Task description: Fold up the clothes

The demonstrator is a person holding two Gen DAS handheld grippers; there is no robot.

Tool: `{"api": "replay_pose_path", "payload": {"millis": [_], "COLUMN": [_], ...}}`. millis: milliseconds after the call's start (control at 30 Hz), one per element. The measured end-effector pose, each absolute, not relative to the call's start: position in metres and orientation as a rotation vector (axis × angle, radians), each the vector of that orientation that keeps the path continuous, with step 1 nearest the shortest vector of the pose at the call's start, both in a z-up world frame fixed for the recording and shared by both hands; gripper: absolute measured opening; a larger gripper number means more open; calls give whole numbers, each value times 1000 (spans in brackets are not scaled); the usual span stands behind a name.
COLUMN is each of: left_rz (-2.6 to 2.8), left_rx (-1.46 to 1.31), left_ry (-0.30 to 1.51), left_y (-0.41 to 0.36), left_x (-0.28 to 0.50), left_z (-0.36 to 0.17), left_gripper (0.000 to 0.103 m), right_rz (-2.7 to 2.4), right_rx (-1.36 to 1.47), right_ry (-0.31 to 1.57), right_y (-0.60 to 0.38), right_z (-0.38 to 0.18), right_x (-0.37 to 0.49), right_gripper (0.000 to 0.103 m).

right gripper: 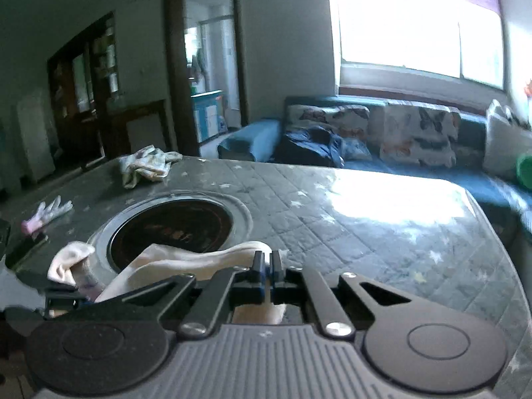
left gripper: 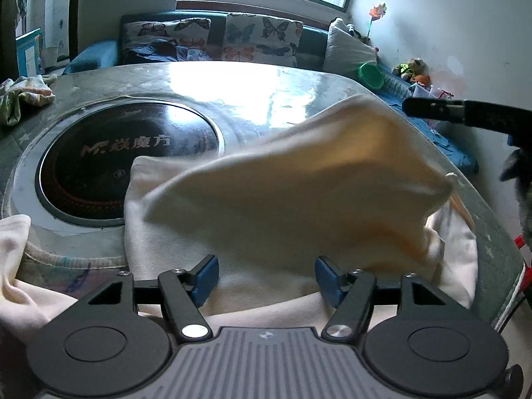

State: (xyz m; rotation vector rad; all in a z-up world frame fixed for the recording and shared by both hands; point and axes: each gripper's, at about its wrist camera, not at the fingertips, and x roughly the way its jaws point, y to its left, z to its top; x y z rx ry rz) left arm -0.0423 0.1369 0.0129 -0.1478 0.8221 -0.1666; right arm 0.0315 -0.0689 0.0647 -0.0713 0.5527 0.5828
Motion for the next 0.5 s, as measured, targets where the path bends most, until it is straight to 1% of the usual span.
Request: {"api": "replay_pose_path", "payload": {"millis": [33,67,267,400,500], "left_rz": [-165,-159,-82,48,120], "left_rx": [-149,-149,-171,-193,-231], "left_ry": [820,817,778,788,815], "left_y": [138,140,165,192,214], "left_x": [-42,-42,-35,-16,1], "left_z": [14,15,31,36,33], "left_gripper": [69,69,69,69,69], "right_rz": [566,559,518,513,512], "right_rx": [-58,-39,60,154,283], "right_ry": [570,593,768,849,928], "right_y": [-72,-76,-98,-110,-119], "right_z": [62,58,21,6,-4], "right_x": [36,41,63,81,98], "right_gripper": [14,22,22,22,27]}}
